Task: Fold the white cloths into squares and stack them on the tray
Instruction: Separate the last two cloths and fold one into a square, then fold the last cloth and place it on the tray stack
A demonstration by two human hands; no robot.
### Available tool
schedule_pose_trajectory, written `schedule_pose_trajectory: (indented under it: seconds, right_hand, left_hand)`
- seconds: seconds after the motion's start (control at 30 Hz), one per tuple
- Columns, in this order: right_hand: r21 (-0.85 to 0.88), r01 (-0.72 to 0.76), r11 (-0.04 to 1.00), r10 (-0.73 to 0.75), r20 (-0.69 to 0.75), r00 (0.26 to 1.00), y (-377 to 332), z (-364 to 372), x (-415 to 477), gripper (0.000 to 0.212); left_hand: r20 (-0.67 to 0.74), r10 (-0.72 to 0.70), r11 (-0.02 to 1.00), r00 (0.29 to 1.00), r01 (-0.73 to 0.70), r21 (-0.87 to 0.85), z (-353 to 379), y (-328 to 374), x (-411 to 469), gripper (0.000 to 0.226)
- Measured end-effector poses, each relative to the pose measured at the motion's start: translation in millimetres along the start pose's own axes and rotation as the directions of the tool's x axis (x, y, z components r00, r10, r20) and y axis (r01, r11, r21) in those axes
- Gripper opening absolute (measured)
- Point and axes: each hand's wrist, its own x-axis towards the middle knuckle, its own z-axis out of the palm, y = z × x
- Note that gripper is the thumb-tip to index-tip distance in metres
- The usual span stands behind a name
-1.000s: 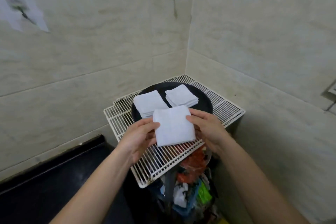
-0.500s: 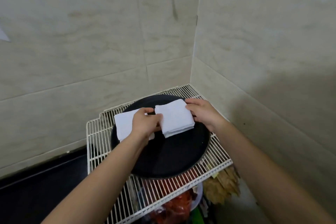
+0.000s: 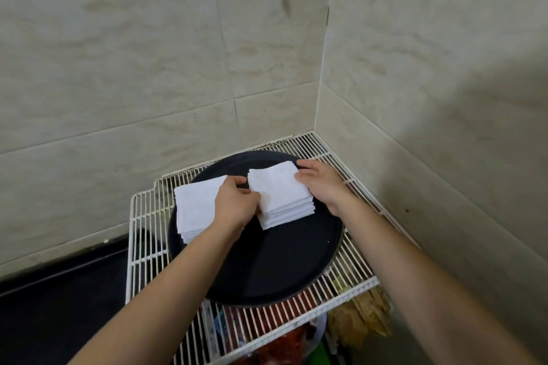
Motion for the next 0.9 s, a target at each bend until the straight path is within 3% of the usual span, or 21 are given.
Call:
schedule_pose_trajectory:
  seconds: [0.23, 0.37, 0.5, 0.6, 0.67, 0.77, 0.9]
  right_hand:
    - [-0.004, 0.003, 1.000, -0.004, -0.037, 0.999, 7, 2, 3, 0.041]
    - [-0.193, 0.091, 0.977, -0.120, -0.144, 0.982, -9, 0, -5, 0.035]
    - [-0.485, 0.304, 0.820, -0.440, -0.195, 0.876, -43, 2, -13, 0.035]
    - [-0.682, 0.451, 0.576, -0.667, -0.072, 0.742, -65, 24, -24, 0.045]
    - [-0.765, 0.494, 0.414, -0.738, 0.035, 0.674, -71, 52, -32, 0.055]
    - [-0.812, 0.534, 0.235, -0.701, 0.238, 0.672, -65, 115, -43, 0.070]
    - [-0.762, 0.636, 0.120, -0.584, 0.464, 0.666, -49, 198, -57, 0.079]
  left_hand:
    - [0.028, 0.015, 0.992, 0.999, -0.018, 0.124, 1, -3, 0, 0.029]
    - [0.110, 0.053, 0.977, 0.993, -0.074, 0.201, -13, 10, -5, 0.039]
    - [0.047, 0.374, 0.869, 0.926, -0.368, 0.332, -52, 36, -16, 0.047]
    - [-0.039, 0.665, 0.640, 0.746, -0.541, 0.546, -96, 33, -32, 0.049]
    - [-0.051, 0.727, 0.476, 0.685, -0.449, 0.756, -130, 11, -39, 0.060]
    - [-0.088, 0.642, 0.411, 0.762, -0.245, 0.878, -182, -41, -53, 0.072]
    - [-0.172, 0.538, 0.359, 0.825, -0.040, 0.932, -247, -102, -84, 0.076]
